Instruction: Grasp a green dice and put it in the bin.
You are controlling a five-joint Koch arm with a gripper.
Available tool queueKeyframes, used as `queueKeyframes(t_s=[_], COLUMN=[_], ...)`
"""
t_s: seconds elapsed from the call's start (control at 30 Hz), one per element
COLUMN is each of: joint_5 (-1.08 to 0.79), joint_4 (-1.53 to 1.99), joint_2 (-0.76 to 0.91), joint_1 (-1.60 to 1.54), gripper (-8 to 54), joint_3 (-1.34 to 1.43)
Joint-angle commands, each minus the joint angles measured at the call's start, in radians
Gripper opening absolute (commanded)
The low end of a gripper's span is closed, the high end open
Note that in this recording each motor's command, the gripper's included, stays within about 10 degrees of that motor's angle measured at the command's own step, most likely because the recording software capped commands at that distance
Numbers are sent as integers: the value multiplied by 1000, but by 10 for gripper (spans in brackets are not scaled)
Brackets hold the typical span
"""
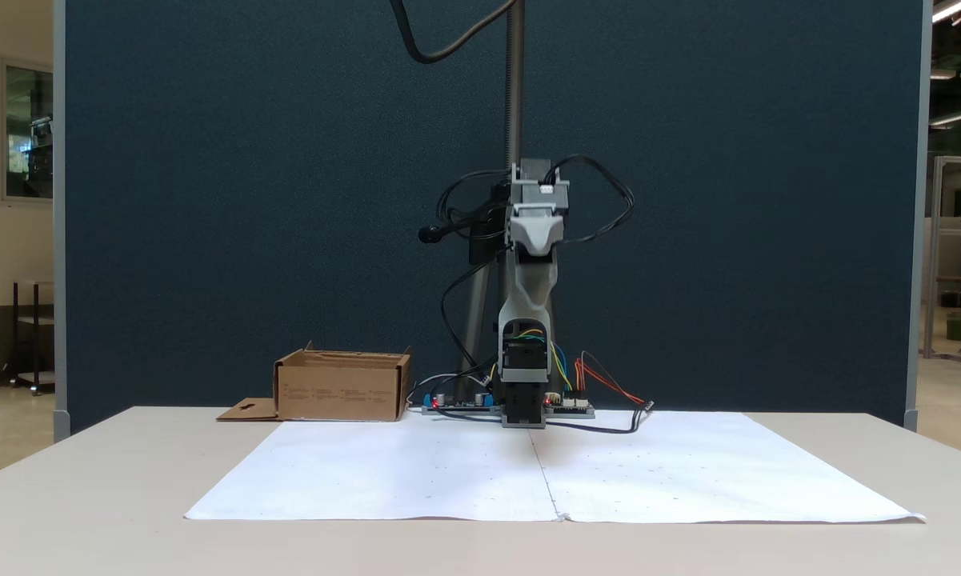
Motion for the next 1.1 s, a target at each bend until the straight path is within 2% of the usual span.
queueKeyframes(t_s=[0.0,0.77,1.07], joint_5=[55,-164,-196], joint_4=[-165,-929,-1205], joint_2=[58,485,508], joint_1=[17,18,14], gripper=[446,459,459], joint_3=[23,761,1103])
